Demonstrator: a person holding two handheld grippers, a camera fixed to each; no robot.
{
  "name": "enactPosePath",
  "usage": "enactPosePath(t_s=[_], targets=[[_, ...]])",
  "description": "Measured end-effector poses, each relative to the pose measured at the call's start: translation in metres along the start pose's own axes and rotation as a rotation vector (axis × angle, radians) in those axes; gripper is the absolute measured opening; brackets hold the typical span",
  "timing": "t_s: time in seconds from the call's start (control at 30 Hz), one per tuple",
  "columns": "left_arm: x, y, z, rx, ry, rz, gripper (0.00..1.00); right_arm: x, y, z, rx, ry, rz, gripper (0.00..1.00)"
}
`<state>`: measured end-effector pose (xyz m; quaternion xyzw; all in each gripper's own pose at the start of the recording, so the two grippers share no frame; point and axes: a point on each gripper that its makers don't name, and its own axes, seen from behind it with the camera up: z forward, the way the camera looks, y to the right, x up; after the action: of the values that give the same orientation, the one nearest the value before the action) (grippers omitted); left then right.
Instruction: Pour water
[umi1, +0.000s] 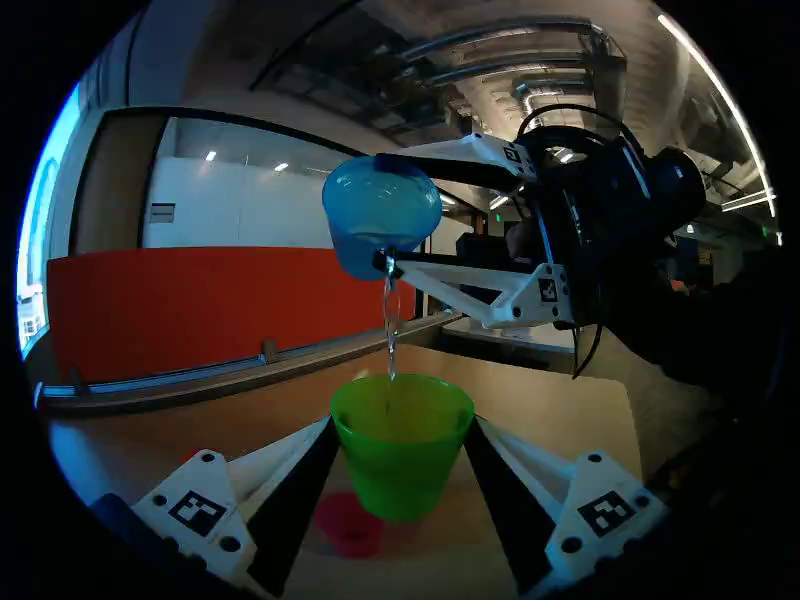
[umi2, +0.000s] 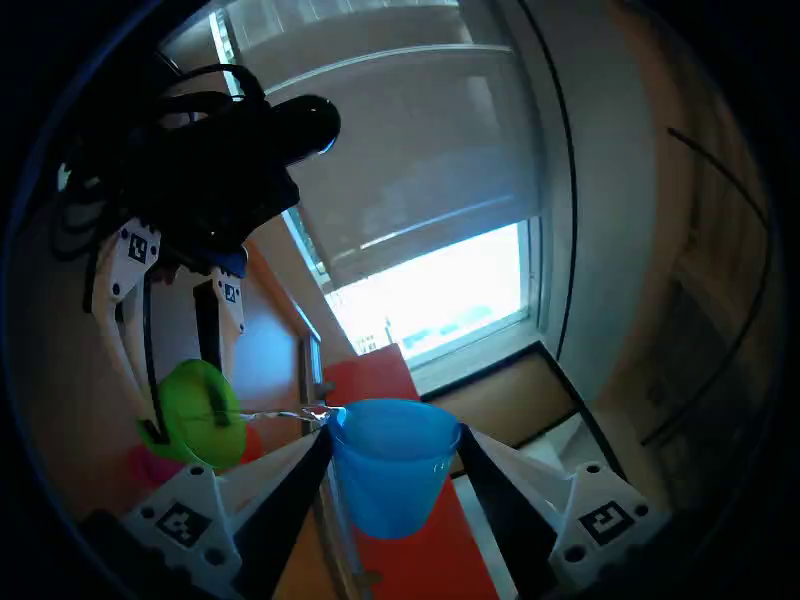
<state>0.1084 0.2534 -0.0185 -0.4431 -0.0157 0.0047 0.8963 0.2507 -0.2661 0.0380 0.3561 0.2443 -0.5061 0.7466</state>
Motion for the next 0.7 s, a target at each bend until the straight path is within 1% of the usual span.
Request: enactPosePath(t_s=[0.7], targets=[[0.001,0.0027,0.0035,-0.002,0.0,0.005,0.86,0.0013,0.0041,-0.0032,-0.017,0.001,-0.075,0.93]])
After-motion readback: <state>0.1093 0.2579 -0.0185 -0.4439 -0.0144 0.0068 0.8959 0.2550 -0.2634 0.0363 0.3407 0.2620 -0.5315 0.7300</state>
